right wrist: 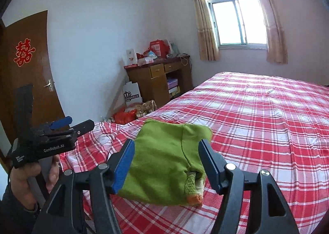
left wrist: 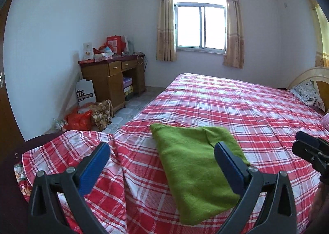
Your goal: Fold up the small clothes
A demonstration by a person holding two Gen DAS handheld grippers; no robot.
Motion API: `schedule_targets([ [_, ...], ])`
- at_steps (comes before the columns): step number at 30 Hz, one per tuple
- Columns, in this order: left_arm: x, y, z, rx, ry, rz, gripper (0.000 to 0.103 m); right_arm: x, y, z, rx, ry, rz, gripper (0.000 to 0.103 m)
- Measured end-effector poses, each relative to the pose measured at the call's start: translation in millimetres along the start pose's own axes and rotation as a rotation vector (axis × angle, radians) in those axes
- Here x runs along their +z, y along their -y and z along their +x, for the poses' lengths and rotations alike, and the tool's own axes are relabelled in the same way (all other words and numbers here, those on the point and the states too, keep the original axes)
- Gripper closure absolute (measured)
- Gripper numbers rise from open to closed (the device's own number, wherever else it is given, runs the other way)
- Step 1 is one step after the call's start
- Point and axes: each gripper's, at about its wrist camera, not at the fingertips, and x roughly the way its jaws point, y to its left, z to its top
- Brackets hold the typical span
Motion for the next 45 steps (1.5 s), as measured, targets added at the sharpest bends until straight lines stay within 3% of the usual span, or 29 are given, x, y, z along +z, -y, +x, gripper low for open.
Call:
schedule_targets([
  [45, -2.0, 8.6, 0.1, -0.016, -0.006, 0.036, 0.000, -4.4, 7.2, -3.5, -0.004, 0.004, 0.029, 0.037],
])
